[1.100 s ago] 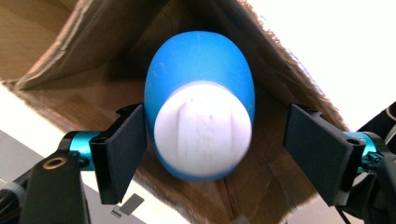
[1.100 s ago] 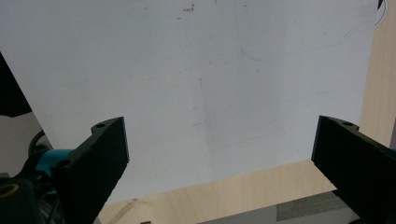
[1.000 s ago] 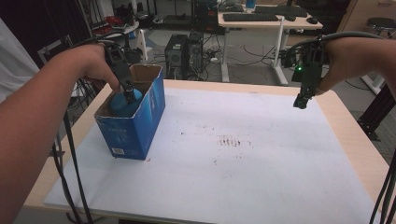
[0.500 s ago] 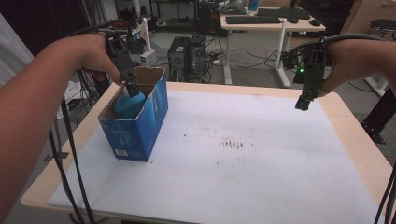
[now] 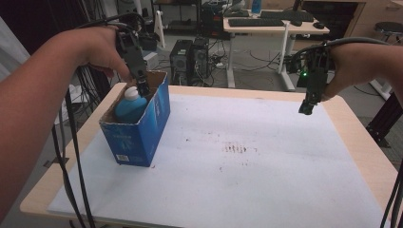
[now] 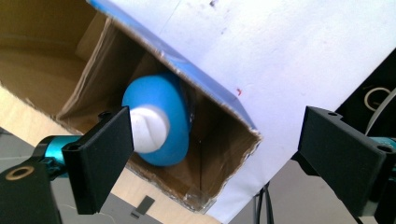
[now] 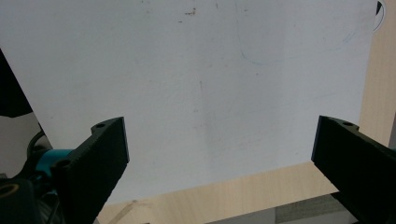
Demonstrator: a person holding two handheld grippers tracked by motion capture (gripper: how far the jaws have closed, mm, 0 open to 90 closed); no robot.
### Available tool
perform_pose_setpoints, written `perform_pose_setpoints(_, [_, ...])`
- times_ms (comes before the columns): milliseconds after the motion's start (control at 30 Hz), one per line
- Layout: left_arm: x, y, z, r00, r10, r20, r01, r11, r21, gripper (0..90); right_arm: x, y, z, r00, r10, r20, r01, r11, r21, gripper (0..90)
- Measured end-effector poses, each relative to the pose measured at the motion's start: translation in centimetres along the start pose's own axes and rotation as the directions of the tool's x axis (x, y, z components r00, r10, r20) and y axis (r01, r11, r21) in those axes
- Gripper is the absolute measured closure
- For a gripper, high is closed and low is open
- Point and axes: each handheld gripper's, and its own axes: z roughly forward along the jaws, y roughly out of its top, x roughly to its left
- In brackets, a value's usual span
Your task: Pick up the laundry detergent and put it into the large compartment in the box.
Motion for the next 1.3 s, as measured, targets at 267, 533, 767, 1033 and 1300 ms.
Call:
perform_pose_setpoints(267, [-1.9, 2.4, -0.3, 0.9933, 0.099, 0.059, -0.100, 0.9949, 0.015, 10.3, 0.1, 0.1, 0.0, 1.0000, 0.002, -0.003, -0.002, 1.000, 0.004, 3.0])
perform_pose_setpoints(533, [-4.5, 5.1, 1.1, 0.9712, 0.219, 0.095, -0.222, 0.9746, 0.027, 5.6, 0.4, 0.4, 0.0, 0.9999, -0.011, -0.002, 0.011, 1.000, 0.004, 3.0])
perform_pose_setpoints(767, [-6.0, 6.7, 3.0, 0.9409, 0.302, 0.153, -0.311, 0.9495, 0.039, 2.5, 0.6, 0.7, -0.2, 0.9999, -0.015, 0.001, 0.015, 1.000, 0.006, 2.9])
perform_pose_setpoints(1033, [-6.1, 7.3, 5.3, 0.9275, 0.336, 0.164, -0.345, 0.9382, 0.029, 2.5, 0.8, 0.8, -0.7, 0.9999, -0.008, 0.008, 0.008, 1.000, -0.005, 3.0])
perform_pose_setpoints(1300, [-5.5, 7.7, 7.3, 0.9236, 0.343, 0.171, -0.356, 0.9329, 0.052, 2.5, 0.9, 0.7, -0.7, 0.9999, -0.007, 0.007, 0.007, 1.000, 0.002, 2.9])
